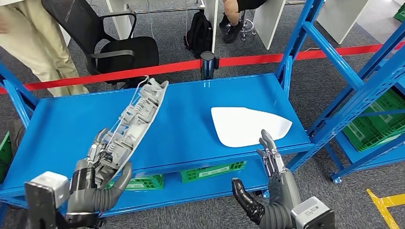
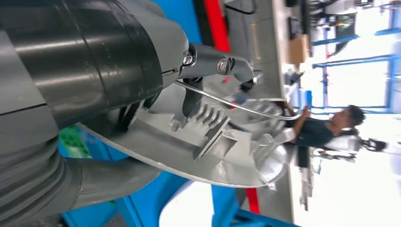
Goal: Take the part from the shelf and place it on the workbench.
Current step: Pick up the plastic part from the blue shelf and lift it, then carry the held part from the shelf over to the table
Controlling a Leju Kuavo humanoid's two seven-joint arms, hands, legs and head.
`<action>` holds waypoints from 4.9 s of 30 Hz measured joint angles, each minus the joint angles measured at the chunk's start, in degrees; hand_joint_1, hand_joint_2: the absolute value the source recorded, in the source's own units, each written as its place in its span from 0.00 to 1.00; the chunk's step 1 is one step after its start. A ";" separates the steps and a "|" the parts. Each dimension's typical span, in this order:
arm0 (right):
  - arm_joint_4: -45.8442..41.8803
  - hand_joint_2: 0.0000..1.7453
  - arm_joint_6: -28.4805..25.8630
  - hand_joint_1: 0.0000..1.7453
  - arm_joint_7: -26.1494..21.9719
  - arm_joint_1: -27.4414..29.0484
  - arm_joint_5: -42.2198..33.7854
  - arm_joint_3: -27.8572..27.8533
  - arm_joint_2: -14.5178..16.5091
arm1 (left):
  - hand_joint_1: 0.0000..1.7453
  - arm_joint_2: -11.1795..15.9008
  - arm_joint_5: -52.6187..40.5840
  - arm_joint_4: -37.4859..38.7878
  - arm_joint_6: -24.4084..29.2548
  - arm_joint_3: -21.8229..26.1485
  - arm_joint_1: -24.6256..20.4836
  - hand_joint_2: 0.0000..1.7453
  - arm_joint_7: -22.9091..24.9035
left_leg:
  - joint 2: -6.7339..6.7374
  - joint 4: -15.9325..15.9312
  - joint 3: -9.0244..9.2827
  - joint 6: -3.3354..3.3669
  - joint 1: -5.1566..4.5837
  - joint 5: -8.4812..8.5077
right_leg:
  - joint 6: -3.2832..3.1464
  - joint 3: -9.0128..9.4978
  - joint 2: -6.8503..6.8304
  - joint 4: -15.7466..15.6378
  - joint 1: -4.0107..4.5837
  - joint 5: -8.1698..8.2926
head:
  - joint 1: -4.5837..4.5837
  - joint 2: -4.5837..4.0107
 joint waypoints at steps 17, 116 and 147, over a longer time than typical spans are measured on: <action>-0.72 1.00 1.15 0.00 0.06 -0.15 1.11 0.90 -0.33 | 1.00 0.46 -8.84 -4.51 6.23 -1.90 0.72 1.00 -3.83 | 0.00 0.00 -0.01 0.00 0.01 0.00 | 0.00 -0.02 0.00 -0.01 0.01 0.00 | -0.02 0.00; -3.33 1.00 -0.74 0.00 0.11 -0.68 2.86 2.99 -1.42 | 1.00 2.41 -5.76 -10.15 8.46 -4.23 2.00 1.00 -11.02 | 0.61 9.60 -8.24 -0.69 -0.02 -4.96 | -3.15 1.32 -0.98 -2.04 1.21 -0.21 | 0.29 0.00; -3.40 1.00 -0.67 0.00 0.36 -0.68 2.34 3.08 -1.62 | 1.00 2.63 -5.83 -10.13 8.46 -4.38 2.01 1.00 -10.83 | 0.75 12.09 -8.98 -1.02 0.19 -5.80 | -2.95 1.46 -1.14 -1.62 0.97 -0.54 | -0.31 0.00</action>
